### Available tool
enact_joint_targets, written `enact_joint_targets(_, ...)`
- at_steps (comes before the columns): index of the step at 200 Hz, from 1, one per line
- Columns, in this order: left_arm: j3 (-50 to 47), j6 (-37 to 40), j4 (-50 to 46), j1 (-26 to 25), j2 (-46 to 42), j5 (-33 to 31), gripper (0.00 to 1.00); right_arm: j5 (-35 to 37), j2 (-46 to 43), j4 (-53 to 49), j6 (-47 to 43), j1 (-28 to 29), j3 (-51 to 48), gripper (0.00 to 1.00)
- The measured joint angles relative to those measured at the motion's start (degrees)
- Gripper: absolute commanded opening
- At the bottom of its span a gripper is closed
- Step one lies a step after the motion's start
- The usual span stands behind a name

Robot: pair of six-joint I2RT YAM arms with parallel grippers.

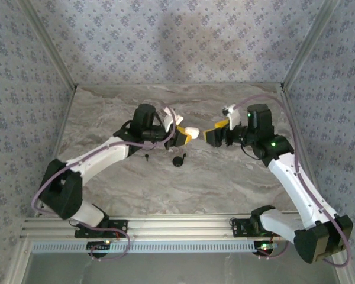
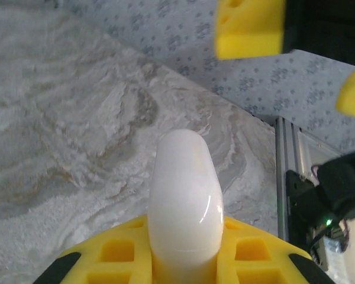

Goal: Insert wireless bluetooth earbuds into charging case

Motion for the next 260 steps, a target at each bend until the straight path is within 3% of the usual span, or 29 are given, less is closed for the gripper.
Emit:
enact_joint_targets(39, 9.51, -13.14, -6.64, -1.66, 11.47, -4.28, 0.10, 8.46, -2.93, -3.06, 12.92, -10.60, -2.86, 0.73)
enact_joint_targets(80, 16.09, -28.22, -8.07, -5.20, 22.10, -7.50, 0.10, 14.38, -9.18, -6.08, 21.38, -12.57, -7.82, 0.73)
enact_joint_targets(114, 25.73, -35.30, -13.35, -8.44, 31.74, -10.38, 0.10, 17.22, -15.28, -6.54, 25.99, -12.83, -12.70, 0.73)
enact_joint_targets(190, 42.27, -43.71, -21.51, -11.39, 43.80, -12.07, 0.13, 17.46, -17.79, -7.37, 28.52, -12.98, -16.26, 0.73)
enact_joint_targets(260, 46.40, -46.86, -27.58, -12.09, 47.82, -13.70, 0.22, 17.25, -17.84, -7.37, 28.72, -13.09, -16.28, 0.73)
